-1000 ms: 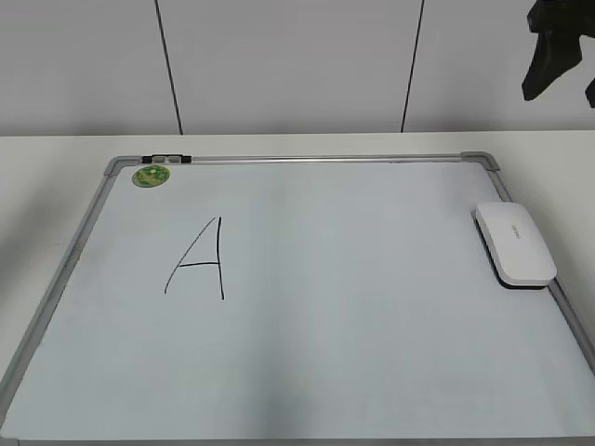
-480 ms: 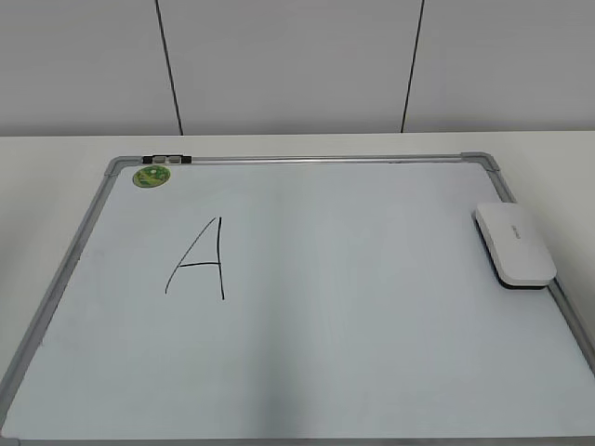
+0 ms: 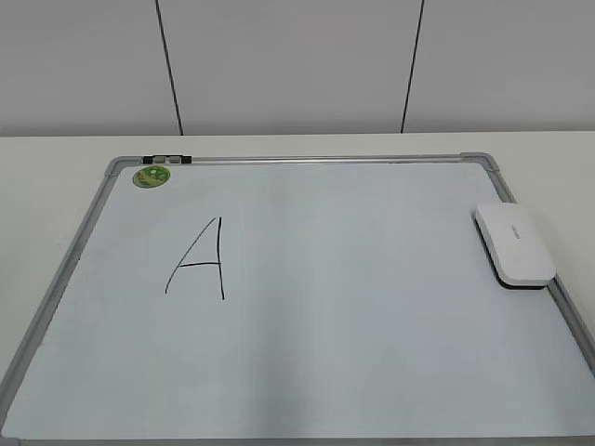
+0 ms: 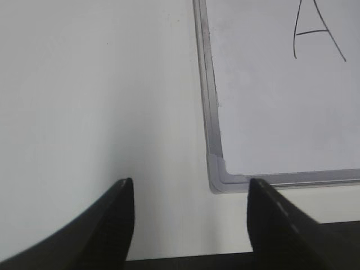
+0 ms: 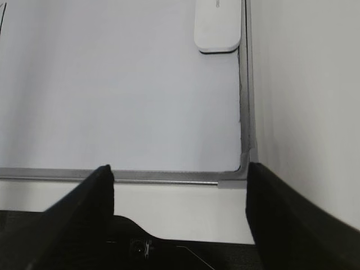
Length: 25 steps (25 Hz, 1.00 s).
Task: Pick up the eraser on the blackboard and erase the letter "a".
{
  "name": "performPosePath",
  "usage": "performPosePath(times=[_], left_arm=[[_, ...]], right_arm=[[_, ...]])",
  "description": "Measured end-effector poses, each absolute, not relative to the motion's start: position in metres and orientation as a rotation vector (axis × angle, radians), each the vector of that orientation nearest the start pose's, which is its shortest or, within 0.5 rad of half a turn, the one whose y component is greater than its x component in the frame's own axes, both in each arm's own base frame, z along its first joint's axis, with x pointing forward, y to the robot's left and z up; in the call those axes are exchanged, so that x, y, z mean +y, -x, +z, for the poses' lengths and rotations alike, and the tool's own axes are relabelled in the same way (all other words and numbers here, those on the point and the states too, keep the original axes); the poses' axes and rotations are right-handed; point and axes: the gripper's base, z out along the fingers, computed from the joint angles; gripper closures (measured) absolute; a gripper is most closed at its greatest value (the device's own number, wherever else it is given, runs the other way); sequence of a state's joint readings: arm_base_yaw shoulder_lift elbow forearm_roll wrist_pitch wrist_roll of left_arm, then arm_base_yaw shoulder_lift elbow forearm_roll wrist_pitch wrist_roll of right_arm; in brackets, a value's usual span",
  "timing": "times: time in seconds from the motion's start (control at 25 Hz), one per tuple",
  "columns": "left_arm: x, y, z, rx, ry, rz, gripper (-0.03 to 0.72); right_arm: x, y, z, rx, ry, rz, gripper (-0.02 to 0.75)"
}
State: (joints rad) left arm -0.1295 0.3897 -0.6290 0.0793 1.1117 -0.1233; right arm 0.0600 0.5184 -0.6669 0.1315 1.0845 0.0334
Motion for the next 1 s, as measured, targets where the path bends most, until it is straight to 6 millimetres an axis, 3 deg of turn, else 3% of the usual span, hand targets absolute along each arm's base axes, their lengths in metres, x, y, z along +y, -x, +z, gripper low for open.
performPosePath(times=[0.2, 0.4, 1.0], left_arm=[[0.004, -0.024, 0.298, 2.232, -0.04, -0.033, 0.23], [0.005, -0.017, 0.285, 2.212, -0.047, -0.035, 0.235], [0.003, -0.019, 0.279, 2.227, -0.113, -0.065, 0.274]], right_arm=[[0.014, -0.049, 0.283, 2.409, 0.014, 0.214, 0.197], [0.013, -0.035, 0.269, 2.406, 0.049, 0.206, 0.197], [0.014, -0.029, 0.269, 2.345, 0.176, 0.175, 0.198]])
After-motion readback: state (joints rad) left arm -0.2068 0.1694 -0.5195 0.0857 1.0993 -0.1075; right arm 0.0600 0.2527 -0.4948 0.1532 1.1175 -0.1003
